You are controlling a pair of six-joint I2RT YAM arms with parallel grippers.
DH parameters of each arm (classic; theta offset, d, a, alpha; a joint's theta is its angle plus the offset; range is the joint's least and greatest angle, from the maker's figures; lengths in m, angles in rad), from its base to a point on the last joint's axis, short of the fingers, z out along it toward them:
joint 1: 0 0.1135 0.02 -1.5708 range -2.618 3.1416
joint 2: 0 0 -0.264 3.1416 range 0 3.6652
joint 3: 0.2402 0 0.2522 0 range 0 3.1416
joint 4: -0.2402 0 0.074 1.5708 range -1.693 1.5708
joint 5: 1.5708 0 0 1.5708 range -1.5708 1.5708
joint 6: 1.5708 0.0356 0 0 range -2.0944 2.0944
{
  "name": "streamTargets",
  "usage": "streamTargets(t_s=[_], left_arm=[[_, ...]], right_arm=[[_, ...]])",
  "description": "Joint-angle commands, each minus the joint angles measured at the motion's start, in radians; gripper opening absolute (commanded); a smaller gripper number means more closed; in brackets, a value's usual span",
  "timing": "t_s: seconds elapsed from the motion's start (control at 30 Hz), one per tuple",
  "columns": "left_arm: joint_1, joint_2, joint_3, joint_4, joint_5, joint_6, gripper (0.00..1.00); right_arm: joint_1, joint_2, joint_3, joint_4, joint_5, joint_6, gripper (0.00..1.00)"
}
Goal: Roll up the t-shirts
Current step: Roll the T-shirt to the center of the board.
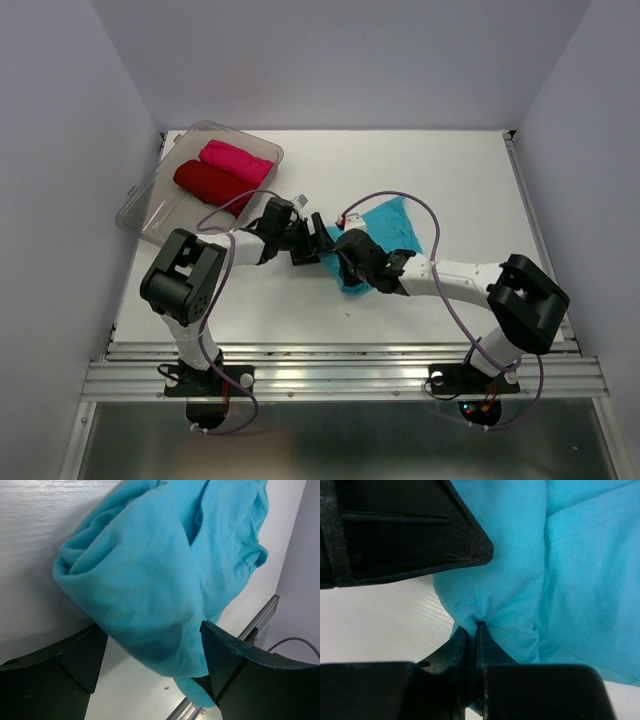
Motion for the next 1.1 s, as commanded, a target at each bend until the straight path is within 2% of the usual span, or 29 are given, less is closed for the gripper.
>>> streamTargets(t_s=[0.0, 0.07, 0.13, 0.17, 0.2, 0.27, 0.3, 0.33, 0.4, 0.5, 0.6, 0.87, 1.07], left_arm=[[-0.017, 0.023, -0.015, 0.097, 0.005, -0.043, 0.86], [-0.020, 0.043, -0.004, 0.097, -0.010, -0.046, 0.81], [-0.021, 0.063, 0.012, 0.095, -0.021, -0.046, 0.73], [-0.023, 0.069, 0.021, 0.091, -0.022, -0.046, 0.58], [-0.023, 0.078, 0.028, 0.081, -0.025, -0.045, 0.48], [-0.024, 0.077, 0.041, 0.048, -0.025, -0.035, 0.27], [-0.026, 0.075, 0.054, 0.025, -0.028, -0.025, 0.04], [-0.026, 0.066, 0.059, 0.005, -0.028, -0.020, 0.00], [-0.027, 0.052, 0.073, -0.058, -0.039, -0.012, 0.00], [-0.035, 0.024, 0.094, -0.144, -0.070, -0.009, 0.00], [-0.047, 0.001, 0.116, -0.207, -0.097, -0.017, 0.00], [-0.066, -0.023, 0.163, -0.298, -0.131, -0.063, 0.00], [-0.067, -0.011, 0.186, -0.331, -0.130, -0.078, 0.00]], right_arm=[[-0.008, -0.056, -0.013, 0.049, -0.013, 0.015, 0.01], [-0.008, -0.065, -0.024, 0.050, -0.020, 0.015, 0.01], [-0.008, -0.074, -0.030, 0.047, -0.024, 0.012, 0.01], [-0.008, -0.074, -0.036, 0.044, -0.025, 0.011, 0.01], [-0.008, -0.077, -0.039, 0.040, -0.027, 0.011, 0.01], [-0.008, -0.074, -0.039, 0.021, -0.024, 0.005, 0.08], [-0.008, -0.073, -0.028, -0.008, -0.016, -0.012, 0.21], [-0.008, -0.070, -0.012, -0.037, -0.010, -0.012, 0.31], [-0.008, -0.071, 0.015, -0.107, 0.015, -0.009, 0.61], [0.011, -0.074, 0.068, -0.172, 0.067, -0.027, 0.79], [0.041, -0.071, 0.104, -0.213, 0.110, -0.049, 0.86], [0.151, -0.021, 0.162, -0.284, 0.234, -0.097, 0.88], [0.212, 0.071, 0.180, -0.283, 0.344, -0.109, 0.93]])
